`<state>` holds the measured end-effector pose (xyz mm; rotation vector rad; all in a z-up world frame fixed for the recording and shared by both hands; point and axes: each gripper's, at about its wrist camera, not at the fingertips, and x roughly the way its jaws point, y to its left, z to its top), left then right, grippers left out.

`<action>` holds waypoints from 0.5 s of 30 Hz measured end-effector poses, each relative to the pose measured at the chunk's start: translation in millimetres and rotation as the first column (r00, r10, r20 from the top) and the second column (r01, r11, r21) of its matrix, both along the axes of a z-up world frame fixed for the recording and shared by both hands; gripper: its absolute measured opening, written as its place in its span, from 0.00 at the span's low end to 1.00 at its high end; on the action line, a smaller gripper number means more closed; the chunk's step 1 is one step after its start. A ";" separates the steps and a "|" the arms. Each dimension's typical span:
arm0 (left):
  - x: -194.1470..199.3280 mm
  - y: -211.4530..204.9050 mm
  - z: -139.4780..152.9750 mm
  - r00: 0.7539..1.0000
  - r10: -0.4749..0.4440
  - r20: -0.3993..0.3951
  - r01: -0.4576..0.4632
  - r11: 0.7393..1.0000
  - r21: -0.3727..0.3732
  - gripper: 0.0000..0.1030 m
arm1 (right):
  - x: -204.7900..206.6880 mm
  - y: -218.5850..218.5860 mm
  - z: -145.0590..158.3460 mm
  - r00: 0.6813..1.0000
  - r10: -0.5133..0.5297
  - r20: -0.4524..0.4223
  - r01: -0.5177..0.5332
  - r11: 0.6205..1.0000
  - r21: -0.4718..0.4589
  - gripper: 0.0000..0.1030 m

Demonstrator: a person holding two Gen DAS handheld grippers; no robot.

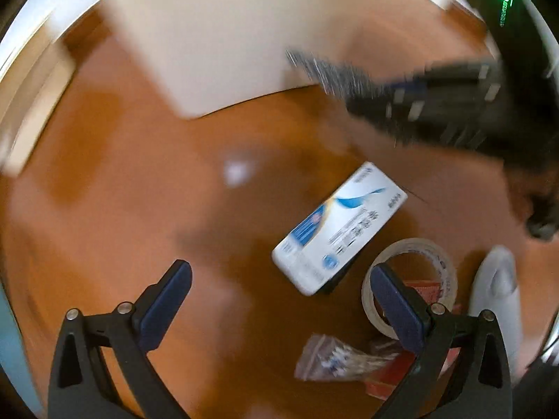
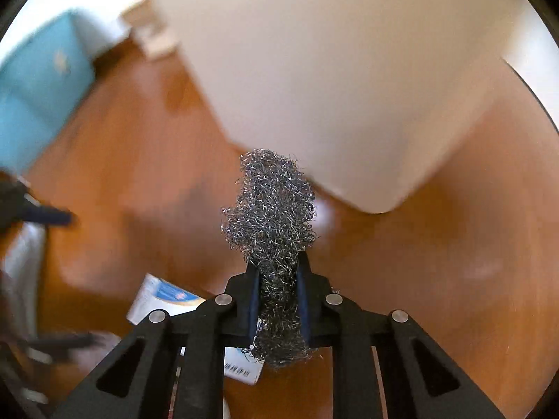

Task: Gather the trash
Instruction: 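Grasp the steel wool scrubber from the floor with the right tool and lift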

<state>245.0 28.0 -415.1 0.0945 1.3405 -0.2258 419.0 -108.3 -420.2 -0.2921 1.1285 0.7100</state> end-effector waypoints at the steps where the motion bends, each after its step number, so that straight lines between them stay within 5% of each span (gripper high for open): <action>1: 5.6 -7.2 -5.4 0.999 -0.051 -0.015 0.051 0.999 0.000 1.00 | -1.4 -9.7 8.0 0.999 -0.037 0.001 0.037 0.999 0.030 0.17; 6: 30.0 -40.6 -41.8 0.944 -0.307 -0.121 0.315 0.947 0.061 1.00 | -7.1 -58.3 28.4 0.982 -0.182 -0.040 0.186 0.975 0.122 0.18; 10: 43.4 -49.5 -53.0 0.923 -0.354 -0.151 0.361 0.932 0.018 1.00 | -18.4 -74.7 23.0 0.976 -0.206 -0.070 0.213 0.971 0.106 0.18; 15: 51.7 -52.8 -64.2 0.909 -0.372 -0.189 0.373 0.927 -0.032 0.78 | -11.5 -79.8 23.7 0.964 -0.240 -0.112 0.252 0.961 0.112 0.18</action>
